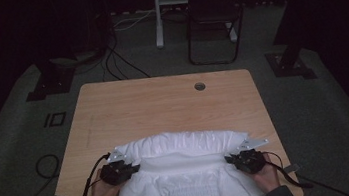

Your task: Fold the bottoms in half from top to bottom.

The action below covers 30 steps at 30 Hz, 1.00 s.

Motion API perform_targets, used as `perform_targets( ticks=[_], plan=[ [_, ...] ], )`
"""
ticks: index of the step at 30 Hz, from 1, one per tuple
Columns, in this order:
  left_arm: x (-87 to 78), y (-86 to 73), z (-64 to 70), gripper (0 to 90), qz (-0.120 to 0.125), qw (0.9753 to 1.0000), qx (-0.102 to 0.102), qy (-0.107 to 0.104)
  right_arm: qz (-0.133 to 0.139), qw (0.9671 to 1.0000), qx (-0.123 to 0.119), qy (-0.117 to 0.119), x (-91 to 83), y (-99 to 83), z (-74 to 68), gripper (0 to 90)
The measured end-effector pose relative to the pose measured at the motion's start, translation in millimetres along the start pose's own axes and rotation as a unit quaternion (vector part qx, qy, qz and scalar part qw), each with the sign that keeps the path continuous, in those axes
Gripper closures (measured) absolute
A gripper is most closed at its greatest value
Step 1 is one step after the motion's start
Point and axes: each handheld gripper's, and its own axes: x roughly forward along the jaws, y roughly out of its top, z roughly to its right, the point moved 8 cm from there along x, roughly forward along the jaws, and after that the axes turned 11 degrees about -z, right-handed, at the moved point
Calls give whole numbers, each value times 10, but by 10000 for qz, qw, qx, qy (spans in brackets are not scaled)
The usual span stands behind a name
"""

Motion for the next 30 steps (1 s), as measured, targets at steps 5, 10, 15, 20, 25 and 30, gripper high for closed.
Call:
perform_targets(
  ticks=[5,10,15,20,25,30],
  plan=[
    [155,294,-299,808,106,9985,-166,504,124,9998,97,-148,136,203,145,848],
    [304,593,-555,807,89,9953,-344,902,150,9988,190,-415,314,516,400,845],
    [475,914,-777,806,132,9882,-817,1288,247,9971,468,-539,446,732,601,845],
    [427,969,-764,818,123,9881,-924,1226,390,9957,572,-616,475,800,664,850],
    [-50,1098,-710,832,975,9870,-1183,486,1069,9905,602,-624,120,900,685,856],
    [-672,1224,-525,835,2003,9759,-864,21,1956,9767,511,-715,-523,1065,683,858]
  ],
)
